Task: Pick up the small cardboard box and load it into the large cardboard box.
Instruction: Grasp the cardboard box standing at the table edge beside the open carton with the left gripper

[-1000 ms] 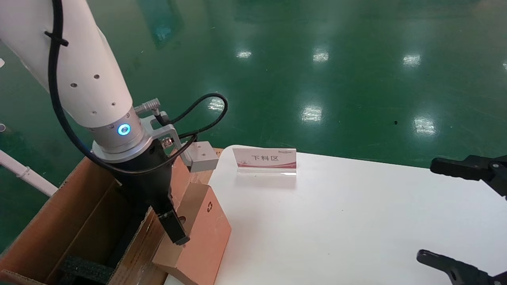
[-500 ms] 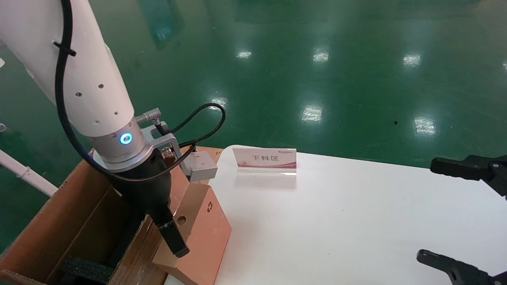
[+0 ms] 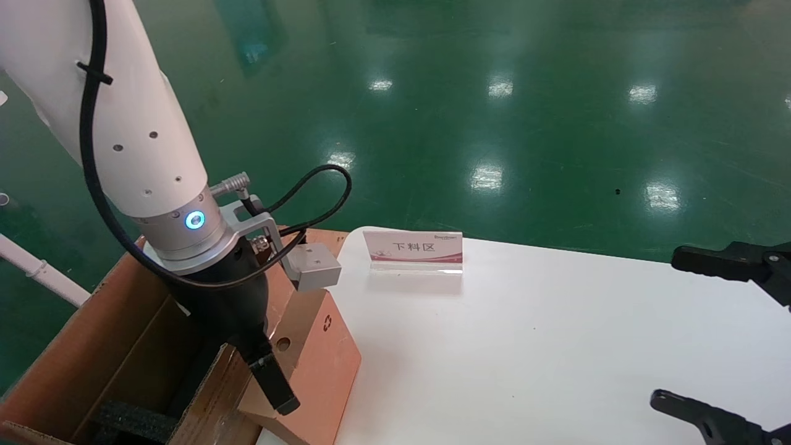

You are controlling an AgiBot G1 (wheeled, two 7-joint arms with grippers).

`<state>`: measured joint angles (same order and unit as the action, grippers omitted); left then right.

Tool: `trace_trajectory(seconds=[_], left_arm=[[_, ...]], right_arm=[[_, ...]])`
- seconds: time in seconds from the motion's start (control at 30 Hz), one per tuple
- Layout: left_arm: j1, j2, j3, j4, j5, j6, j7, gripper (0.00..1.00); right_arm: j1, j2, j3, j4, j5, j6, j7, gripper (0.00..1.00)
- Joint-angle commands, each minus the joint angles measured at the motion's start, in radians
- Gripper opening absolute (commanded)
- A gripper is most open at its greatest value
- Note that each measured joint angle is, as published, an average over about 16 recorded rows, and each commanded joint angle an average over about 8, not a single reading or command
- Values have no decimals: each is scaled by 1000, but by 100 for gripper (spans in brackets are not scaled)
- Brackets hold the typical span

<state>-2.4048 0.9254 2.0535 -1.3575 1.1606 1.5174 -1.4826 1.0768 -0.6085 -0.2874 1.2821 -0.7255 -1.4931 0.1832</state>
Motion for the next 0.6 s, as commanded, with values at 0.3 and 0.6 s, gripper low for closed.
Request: trace_trajectory(seconds=[0.3,0.6], left_arm=[[-13,7,14,1,-9,0,-4,100],[-11,17,16,26,-15,4,14,100]], right_arm=[[0,0,0,0,0,0,0,100],[0,0,-1,-1,1,0,-1,100]])
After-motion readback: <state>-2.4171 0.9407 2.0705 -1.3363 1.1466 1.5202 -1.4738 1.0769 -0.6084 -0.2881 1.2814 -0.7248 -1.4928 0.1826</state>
